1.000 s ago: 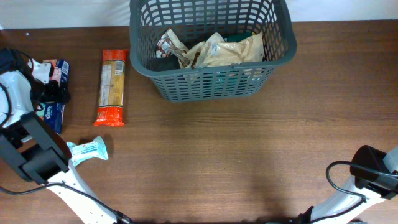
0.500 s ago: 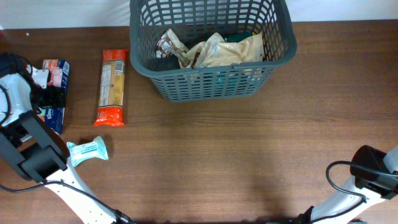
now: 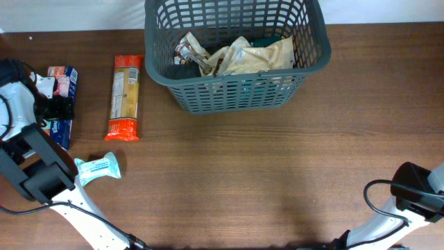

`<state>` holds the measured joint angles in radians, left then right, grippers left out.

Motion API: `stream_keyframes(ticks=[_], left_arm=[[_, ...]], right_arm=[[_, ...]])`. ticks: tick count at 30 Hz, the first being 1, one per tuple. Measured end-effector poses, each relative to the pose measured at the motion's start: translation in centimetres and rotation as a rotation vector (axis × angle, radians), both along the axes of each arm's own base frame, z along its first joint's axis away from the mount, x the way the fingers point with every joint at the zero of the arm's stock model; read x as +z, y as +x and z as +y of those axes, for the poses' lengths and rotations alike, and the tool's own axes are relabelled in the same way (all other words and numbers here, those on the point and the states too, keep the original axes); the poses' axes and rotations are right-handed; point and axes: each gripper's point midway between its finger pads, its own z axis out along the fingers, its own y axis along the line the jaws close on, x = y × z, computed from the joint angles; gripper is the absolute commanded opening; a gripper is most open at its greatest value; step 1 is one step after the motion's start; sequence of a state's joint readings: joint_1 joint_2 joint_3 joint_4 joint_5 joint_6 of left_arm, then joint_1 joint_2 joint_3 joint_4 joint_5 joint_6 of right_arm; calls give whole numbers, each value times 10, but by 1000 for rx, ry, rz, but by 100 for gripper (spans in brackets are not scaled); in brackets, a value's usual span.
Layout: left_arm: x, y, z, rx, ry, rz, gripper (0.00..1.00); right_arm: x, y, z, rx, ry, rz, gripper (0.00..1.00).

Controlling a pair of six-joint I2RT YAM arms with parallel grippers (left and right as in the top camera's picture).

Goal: Pack container
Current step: 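Grasp the tissue box with the left gripper and lift, then carry the tissue box right over the basket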

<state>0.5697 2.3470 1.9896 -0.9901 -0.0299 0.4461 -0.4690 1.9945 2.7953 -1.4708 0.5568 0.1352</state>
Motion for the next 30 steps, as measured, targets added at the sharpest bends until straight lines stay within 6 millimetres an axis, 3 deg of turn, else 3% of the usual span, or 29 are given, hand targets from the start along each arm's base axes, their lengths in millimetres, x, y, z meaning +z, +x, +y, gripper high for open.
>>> stream_keyframes(ticks=[12,20,24,27,28,30], left_arm=[[-2,1,-1,-2,-7,-3,99],[-30,-3,-5,-2,-48,43,96],[-30,-4,-4,0,-52,41,41],[-29,-3,-5,-6,-53,39,11],[-27,-3,-4,-4,-52,37,2],[-25,-3,-4,-7,-48,36,2]], right_arm=[[0,0,0,0,0,0,99],[0,0,0,0,0,-1,99],[0,0,0,0,0,0,99],[0,0,0,0,0,-1,99],[0,0,0,0,0,0,99],[0,0,0,0,0,0,99]])
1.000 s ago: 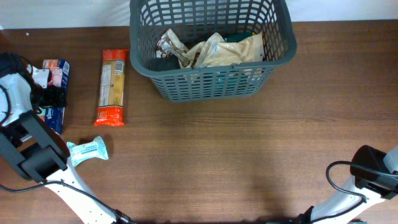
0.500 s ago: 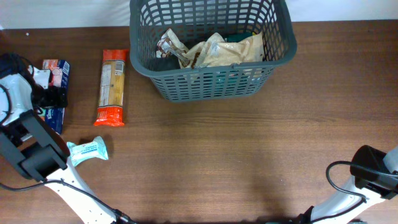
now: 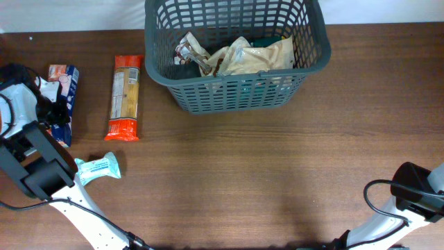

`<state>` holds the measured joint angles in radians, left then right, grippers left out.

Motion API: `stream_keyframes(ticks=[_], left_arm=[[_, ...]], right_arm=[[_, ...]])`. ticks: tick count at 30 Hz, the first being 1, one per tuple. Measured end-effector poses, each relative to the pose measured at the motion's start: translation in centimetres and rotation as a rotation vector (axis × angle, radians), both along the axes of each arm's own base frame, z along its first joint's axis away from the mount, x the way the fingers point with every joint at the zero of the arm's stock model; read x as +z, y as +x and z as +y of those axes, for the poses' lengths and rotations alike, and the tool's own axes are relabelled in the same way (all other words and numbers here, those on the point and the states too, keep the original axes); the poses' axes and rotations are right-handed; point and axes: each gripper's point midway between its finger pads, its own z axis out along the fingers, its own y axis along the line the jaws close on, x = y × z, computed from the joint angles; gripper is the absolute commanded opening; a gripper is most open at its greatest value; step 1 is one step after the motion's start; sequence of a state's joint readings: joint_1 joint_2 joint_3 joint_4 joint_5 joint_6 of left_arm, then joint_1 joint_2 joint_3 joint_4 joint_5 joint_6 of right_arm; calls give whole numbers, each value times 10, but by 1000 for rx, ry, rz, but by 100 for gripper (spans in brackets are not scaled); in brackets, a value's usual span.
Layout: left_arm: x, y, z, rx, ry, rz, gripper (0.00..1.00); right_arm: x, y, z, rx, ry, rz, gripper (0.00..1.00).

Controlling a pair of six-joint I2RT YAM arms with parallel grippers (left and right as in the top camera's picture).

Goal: Pack container
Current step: 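Carry the tissue box right over the basket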

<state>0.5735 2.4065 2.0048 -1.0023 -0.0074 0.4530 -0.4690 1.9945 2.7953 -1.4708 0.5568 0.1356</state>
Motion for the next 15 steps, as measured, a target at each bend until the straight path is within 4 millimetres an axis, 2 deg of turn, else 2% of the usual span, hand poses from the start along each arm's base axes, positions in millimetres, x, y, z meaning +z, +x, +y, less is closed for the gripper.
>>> stream_keyframes(ticks=[11,13,15], left_arm=[[4,1,-1,97,-18,-1,2],[8,3,-6,114,-36,3,2],[23,11,-13,119,-59,-14,2]], right_arm=[[0,0,0,0,0,0,99],[0,0,0,0,0,0,99],[0,0,0,0,0,0,99]])
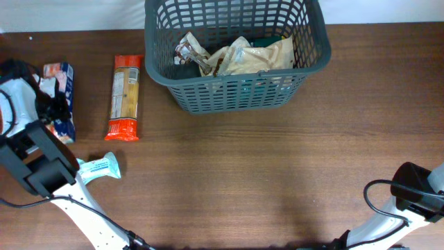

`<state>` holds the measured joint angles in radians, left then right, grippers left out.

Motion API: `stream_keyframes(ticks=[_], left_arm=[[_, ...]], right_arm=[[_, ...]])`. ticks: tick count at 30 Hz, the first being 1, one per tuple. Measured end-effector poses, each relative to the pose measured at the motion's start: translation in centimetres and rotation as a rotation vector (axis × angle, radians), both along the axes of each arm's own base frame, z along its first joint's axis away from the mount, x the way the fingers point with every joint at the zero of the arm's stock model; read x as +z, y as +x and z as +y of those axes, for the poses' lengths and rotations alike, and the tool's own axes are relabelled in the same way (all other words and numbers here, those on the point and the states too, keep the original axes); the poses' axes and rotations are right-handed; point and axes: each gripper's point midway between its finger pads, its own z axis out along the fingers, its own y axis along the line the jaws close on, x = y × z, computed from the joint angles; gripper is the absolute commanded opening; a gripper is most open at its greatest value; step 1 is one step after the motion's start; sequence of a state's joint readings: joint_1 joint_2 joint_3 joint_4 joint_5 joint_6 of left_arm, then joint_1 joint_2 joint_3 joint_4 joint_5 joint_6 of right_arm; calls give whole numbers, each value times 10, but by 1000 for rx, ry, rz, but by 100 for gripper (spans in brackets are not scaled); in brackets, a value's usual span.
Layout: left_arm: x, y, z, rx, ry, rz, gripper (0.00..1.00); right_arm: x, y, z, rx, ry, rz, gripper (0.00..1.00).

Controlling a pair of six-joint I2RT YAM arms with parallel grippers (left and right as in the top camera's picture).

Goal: Pack container
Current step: 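Carry the tissue box right over the basket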

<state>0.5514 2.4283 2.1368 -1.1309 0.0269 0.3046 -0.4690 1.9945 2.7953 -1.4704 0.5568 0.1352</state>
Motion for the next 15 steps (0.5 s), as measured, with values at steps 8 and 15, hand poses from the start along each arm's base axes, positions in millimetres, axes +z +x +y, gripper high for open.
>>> stream_keyframes(ticks=[8,15], left_arm=[[149,80,-57,-117,1,-355,2],[318,91,-170,-342,35,-730,2]], right_arm=[[0,0,0,0,0,0,99],[0,0,0,0,0,0,99]])
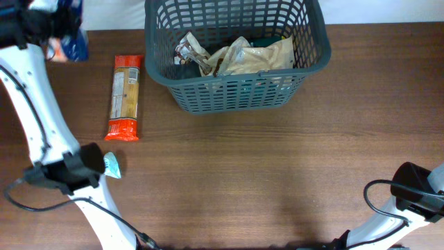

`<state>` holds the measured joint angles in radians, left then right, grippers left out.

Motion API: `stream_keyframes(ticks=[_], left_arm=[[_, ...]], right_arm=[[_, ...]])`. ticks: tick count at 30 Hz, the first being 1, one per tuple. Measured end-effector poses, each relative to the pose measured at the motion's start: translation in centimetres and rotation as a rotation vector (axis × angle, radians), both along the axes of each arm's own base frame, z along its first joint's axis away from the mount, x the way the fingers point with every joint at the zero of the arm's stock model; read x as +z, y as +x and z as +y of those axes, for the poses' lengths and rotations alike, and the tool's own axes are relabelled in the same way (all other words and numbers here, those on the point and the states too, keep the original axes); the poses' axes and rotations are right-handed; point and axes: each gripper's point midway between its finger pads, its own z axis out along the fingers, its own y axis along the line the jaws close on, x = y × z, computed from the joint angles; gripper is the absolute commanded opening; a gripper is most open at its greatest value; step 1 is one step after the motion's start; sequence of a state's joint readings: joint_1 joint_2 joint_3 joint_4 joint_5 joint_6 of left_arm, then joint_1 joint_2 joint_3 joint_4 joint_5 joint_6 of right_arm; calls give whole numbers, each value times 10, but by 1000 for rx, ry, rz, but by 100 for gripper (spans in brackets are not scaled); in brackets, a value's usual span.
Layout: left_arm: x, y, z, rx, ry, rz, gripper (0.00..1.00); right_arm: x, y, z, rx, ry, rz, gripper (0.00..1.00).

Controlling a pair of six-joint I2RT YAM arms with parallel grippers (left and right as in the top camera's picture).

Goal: Pack container
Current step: 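Carry the tissue box right over the basket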

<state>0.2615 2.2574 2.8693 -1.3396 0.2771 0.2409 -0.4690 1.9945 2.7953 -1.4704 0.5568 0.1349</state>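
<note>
The grey slatted basket (236,94) stands at the back middle, with crumpled cream snack bags (244,58) inside. My left gripper (54,26) is raised at the far left corner, shut on a blue and white packet (71,36) that hangs off the table. An orange pasta pack (125,97) lies left of the basket. A light-blue sachet (112,164) peeks out from under my left arm (66,173). Only the right arm's elbow (416,191) shows at the bottom right; its gripper is out of view.
The brown table (277,167) runs to a white wall at the back. My left arm's white link (31,90) stretches along the left edge from front to back. A black cable (378,198) loops by the right arm.
The blue and white packet was lying on the table at the left with my left gripper on it. Now the gripper holds it raised at the far left corner.
My left gripper stood at the blue and white packet on the table's left side, and the packet turned a little under it across the earlier moments. Now the packet is held up at the back left. Basket, pasta pack, sachet and right arm have stayed put.
</note>
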Motion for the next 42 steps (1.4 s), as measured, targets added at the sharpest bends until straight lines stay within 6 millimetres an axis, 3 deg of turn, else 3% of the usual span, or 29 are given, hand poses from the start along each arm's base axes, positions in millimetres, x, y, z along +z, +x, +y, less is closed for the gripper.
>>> stream_keyframes(ticks=[3,6,8,12,16,20,26,32,38,41,42], left_arm=[[56,-17,-65,-123,13,-124,2],[88,-38,-133,-263,5,-191,2],[92,-47,-169,-340,-5,-198,2],[81,-58,-232,-476,-23,-165,2],[66,-64,-273,-555,-20,-127,2],[50,-60,-292,-581,-7,-103,2],[12,-37,-295,-567,7,-46,2],[-42,-16,-299,-554,21,26,2],[-99,-17,-298,-554,25,149,3],[-115,-21,-297,-552,27,192,15],[-118,-21,-297,-551,28,200,23]], right_arm=[[0,0,0,0,0,0,99],[0,0,0,0,0,0,99],[0,0,0,0,0,0,99],[0,0,0,0,0,0,99],[0,0,0,0,0,0,99],[0,0,0,0,0,0,99],[0,0,0,0,0,0,99],[0,0,0,0,0,0,99],[0,0,0,0,0,0,99],[0,0,0,0,0,0,99],[0,0,0,0,0,0,99]])
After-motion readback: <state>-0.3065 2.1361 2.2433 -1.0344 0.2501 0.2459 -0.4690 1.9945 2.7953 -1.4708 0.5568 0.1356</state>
